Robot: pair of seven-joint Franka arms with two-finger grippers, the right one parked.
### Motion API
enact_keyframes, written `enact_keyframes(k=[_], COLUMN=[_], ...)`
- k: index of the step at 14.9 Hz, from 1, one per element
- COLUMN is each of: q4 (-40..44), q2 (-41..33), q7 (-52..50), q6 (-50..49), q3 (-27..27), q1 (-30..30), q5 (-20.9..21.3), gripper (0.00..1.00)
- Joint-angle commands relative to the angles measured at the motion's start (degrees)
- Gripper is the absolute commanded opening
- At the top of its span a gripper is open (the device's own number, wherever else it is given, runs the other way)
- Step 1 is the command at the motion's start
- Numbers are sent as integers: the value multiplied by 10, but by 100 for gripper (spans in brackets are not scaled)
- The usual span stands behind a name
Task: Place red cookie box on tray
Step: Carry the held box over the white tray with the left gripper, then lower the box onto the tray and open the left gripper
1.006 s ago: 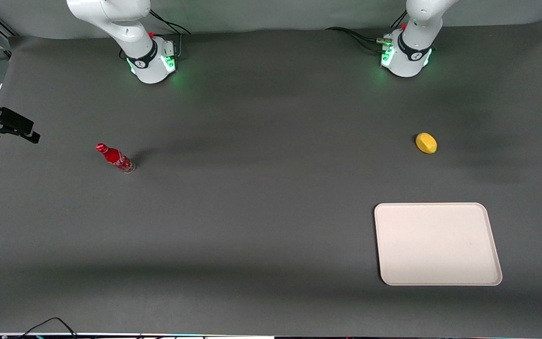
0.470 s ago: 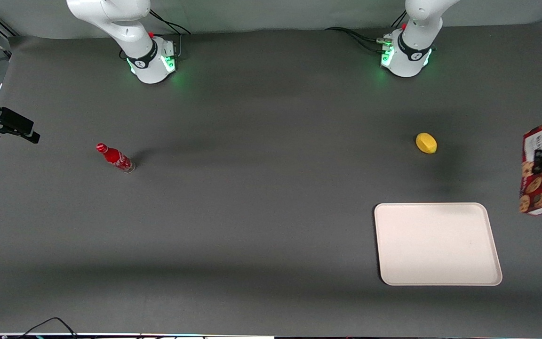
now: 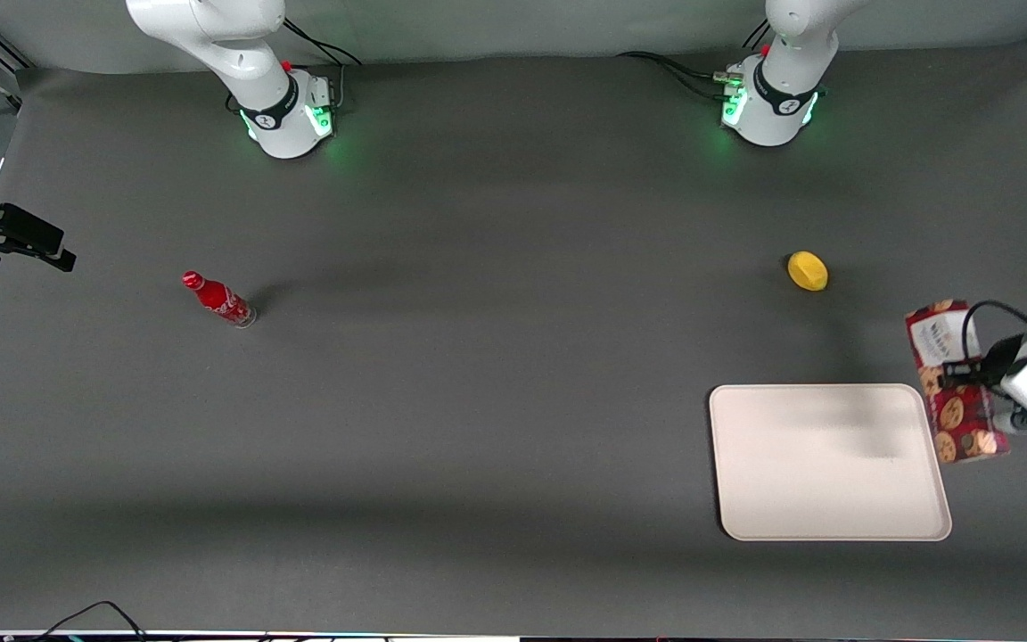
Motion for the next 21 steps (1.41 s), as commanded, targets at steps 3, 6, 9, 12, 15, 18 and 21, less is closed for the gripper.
enact_keyframes(k=[3, 6, 9, 12, 15, 18, 21], q4=[141, 154, 156, 155, 155, 155, 155], q2=[128, 164, 181, 185, 187, 192, 192], q7=[-51, -45, -43, -42, -43, -40, -41], q6=[-9, 41, 47, 46, 47, 47, 47], q3=[6, 9, 17, 17, 17, 23, 27], q1=[-50, -61, -61, -56, -56, -54, -56], q5=[15, 52, 73, 73, 74, 76, 75], gripper=[0, 0, 0, 0, 0, 0, 0])
